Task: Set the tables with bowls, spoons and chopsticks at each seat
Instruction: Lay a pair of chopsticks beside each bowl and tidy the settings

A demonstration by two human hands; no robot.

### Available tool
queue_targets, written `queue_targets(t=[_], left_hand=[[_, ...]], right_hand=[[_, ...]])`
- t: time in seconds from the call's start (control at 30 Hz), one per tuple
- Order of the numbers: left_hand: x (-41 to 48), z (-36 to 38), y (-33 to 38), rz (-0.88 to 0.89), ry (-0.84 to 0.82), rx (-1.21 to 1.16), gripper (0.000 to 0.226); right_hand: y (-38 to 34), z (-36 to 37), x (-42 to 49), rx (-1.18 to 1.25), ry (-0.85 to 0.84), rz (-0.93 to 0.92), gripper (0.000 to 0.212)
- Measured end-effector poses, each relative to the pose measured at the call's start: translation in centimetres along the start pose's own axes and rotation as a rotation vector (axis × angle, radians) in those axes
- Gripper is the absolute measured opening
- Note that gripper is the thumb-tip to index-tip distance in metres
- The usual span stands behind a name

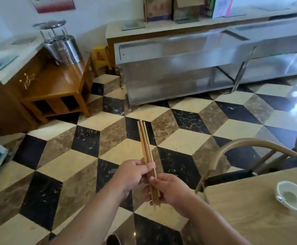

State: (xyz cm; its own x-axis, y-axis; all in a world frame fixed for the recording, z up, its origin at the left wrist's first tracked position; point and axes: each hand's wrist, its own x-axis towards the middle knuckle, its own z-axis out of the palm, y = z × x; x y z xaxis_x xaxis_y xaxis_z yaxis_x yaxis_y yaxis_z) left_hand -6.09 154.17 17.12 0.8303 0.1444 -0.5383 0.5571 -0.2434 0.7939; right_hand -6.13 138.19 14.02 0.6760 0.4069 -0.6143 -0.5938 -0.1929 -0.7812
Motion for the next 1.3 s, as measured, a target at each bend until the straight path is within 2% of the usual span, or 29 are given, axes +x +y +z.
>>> queue_targets(t=[0.13,0.33,0.47,0.63,0.7,0.87,0.97,1.13,1.3], left_hand=[[7.4,-3.6,4.8,0.095,-0.086,-0.022,0.029],[17.2,-6.1,11.1,0.183,-0.232,0.054,0.031],[22.0,-3.9,15.9,0.243,-0.368,0.164,0.030],[26.8,1.7,21.1,0.310,-0.573,0.346,0.029],[29.1,4.8,23.1,0.335,-0.599,0.420,0.026],[34.8,14.5,28.9,0.344,-0.626,0.548,0.021],[37.1,20.6,32.8,0.385,-0.692,0.647,0.020],[38.5,30.2,37.5,0.394,-0.877,0.751,0.023],[38.6,39.2,40.3,0.450,-1.111,0.878,0.023]], right_hand=[[-5.3,0.1,5.3,-0.001,0.130,-0.056,0.029],[-11.2,0.1,11.2,0.264,0.264,-0.096,0.032],[-13.4,-2.7,13.3,0.431,0.353,-0.125,0.032],[-14.5,-9.6,15.7,0.692,0.424,-0.247,0.031],[-14.5,-13.5,17.2,0.714,0.458,-0.259,0.026],[-15.3,-24.4,20.2,0.669,0.540,-0.238,0.026],[-16.2,-30.4,19.1,0.618,0.648,-0.222,0.023],[-16.6,-38.4,15.8,0.628,0.936,-0.246,0.018],[-15.8,-42.5,13.7,0.786,1.149,-0.271,0.022]])
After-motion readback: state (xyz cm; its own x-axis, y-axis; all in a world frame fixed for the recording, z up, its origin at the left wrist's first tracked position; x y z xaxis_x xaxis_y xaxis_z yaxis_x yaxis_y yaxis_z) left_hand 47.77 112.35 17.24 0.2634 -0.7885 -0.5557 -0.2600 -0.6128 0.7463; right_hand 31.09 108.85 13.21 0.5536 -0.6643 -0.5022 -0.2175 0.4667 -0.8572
